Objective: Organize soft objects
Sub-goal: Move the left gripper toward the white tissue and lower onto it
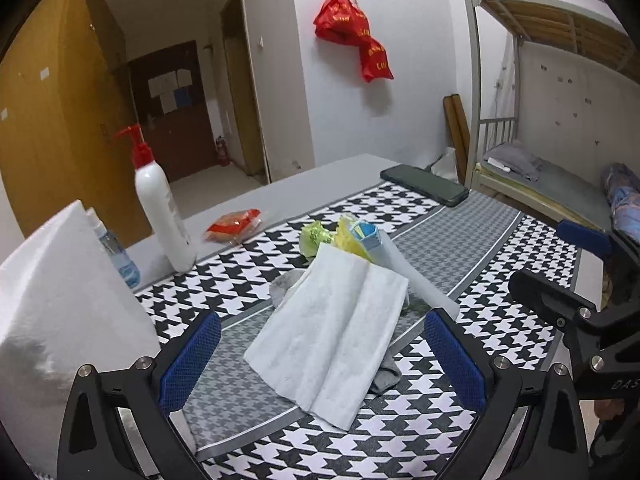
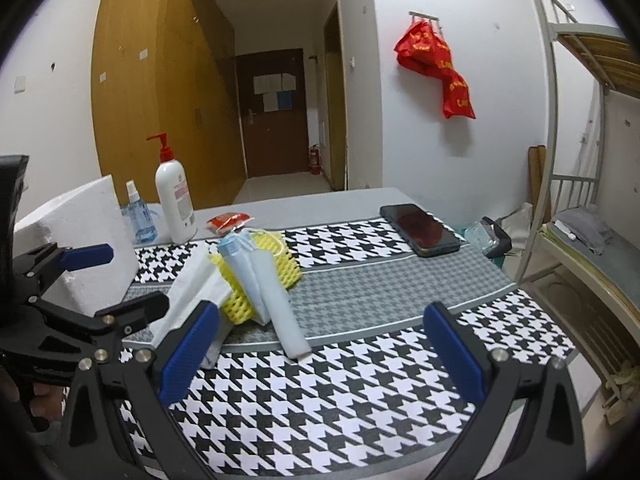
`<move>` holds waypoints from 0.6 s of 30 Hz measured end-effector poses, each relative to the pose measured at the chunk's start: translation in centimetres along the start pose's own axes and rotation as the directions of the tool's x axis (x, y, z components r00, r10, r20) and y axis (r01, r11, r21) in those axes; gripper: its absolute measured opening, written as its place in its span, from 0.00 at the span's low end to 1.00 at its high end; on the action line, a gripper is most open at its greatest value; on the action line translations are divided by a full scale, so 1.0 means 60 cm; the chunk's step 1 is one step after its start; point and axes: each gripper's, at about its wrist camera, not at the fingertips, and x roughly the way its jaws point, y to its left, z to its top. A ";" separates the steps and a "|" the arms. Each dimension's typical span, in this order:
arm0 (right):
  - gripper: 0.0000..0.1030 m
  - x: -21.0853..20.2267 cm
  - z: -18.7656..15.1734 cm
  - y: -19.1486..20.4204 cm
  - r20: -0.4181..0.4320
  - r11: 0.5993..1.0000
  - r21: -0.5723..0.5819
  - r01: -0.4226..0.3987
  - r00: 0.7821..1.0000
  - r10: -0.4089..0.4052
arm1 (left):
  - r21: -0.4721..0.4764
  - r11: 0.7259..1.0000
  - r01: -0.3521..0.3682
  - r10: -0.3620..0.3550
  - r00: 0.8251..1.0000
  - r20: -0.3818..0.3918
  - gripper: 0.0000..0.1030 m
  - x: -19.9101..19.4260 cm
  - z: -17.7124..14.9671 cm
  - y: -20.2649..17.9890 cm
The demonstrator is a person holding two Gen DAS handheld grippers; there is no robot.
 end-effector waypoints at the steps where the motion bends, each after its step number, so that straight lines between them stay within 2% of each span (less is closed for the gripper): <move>1: 1.00 0.005 0.000 0.000 -0.011 1.000 -0.014 -0.002 1.000 0.001 | 0.003 1.000 -0.001 0.001 1.000 -0.005 0.99 0.004 0.000 -0.001; 6: 1.00 0.025 0.000 -0.004 -0.050 0.999 -0.029 -0.027 0.998 0.026 | -0.006 1.000 -0.002 0.001 0.999 -0.042 0.97 0.026 -0.002 0.010; 9: 1.00 0.034 0.000 -0.002 -0.064 0.998 -0.049 -0.035 0.997 0.031 | -0.004 1.000 -0.003 0.003 0.998 -0.059 0.92 0.036 -0.004 0.011; 11: 1.00 0.040 0.000 0.001 -0.076 0.997 -0.060 -0.040 0.997 0.036 | -0.005 1.000 -0.010 0.009 0.997 -0.070 0.83 0.044 -0.007 0.009; 14: 1.00 0.047 -0.002 0.003 -0.092 0.996 -0.067 -0.053 0.995 0.046 | -0.007 1.000 0.019 -0.019 0.995 -0.101 0.76 0.055 -0.012 0.008; 18: 1.00 0.056 0.000 0.006 -0.108 0.995 -0.075 -0.069 0.992 0.060 | -0.031 0.999 0.024 -0.027 0.995 -0.096 0.66 0.057 -0.016 0.017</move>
